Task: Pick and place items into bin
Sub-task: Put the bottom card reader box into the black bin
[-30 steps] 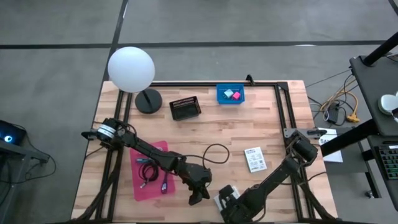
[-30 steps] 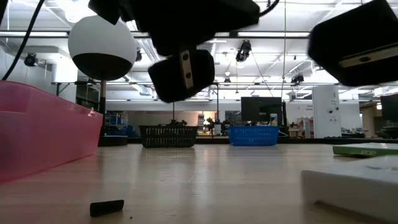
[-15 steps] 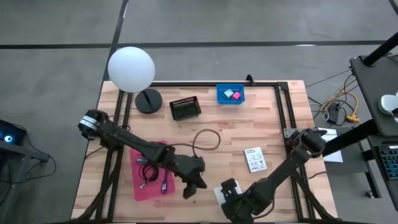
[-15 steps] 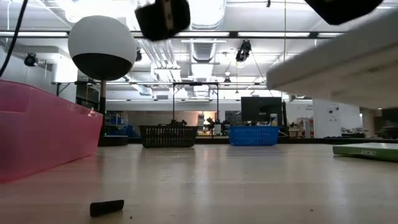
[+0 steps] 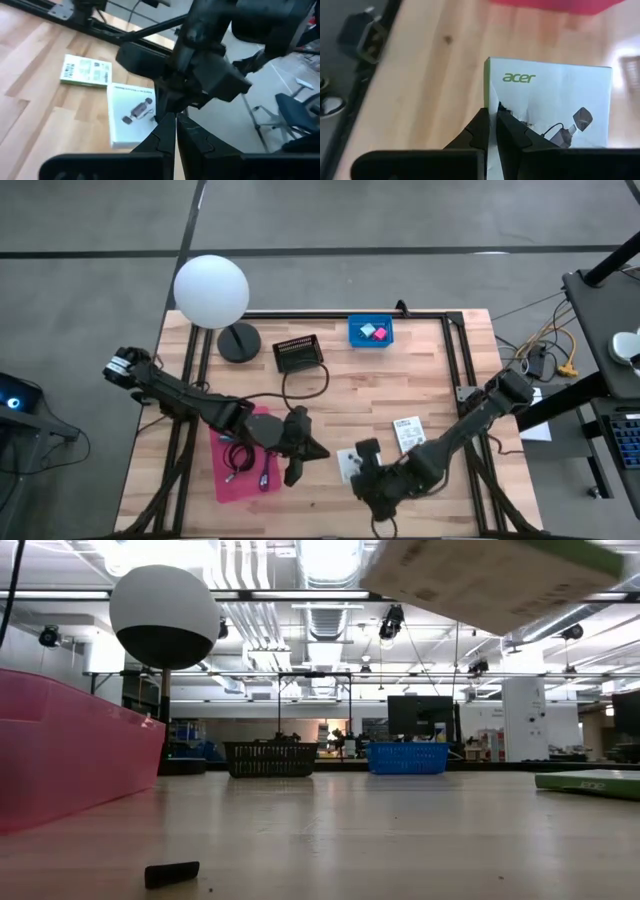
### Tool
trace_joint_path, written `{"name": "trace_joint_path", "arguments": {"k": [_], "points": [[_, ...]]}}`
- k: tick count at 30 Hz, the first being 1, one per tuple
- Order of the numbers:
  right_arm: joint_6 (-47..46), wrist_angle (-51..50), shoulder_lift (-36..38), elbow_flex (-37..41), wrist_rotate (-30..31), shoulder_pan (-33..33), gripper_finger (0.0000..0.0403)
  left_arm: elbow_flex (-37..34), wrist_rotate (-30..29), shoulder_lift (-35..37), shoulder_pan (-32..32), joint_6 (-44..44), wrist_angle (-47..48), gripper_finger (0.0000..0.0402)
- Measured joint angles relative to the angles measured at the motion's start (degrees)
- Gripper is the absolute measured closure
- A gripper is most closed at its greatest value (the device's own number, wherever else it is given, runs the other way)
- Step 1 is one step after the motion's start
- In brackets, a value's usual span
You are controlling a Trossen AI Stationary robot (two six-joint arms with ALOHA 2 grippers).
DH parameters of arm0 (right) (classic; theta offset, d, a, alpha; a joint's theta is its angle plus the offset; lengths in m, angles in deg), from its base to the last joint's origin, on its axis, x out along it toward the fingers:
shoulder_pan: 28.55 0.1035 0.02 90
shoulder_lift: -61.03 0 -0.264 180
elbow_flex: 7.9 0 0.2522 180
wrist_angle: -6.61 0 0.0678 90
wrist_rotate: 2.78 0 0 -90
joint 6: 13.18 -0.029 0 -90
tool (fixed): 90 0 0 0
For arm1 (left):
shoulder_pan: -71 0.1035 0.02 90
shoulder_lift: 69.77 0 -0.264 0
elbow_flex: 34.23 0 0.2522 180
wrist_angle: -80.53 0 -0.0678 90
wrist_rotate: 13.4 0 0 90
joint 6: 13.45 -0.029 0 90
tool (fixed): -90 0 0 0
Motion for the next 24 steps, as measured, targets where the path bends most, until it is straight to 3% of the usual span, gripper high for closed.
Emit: {"name": "trace_joint_path", "arguments": {"k": [12,24], "points": [[8.5,0.9,4.9,0.1,0.5,-8.5,0.0392,0.0,-3.8,1.6,-2.3,-0.8,-0.2,0.0402],[21.6,1.5,6.3,0.5,-1.9,-20.1,0.0392,0.0,-17.3,11.4,-2.9,-11.5,3.6,0.0402]]}}
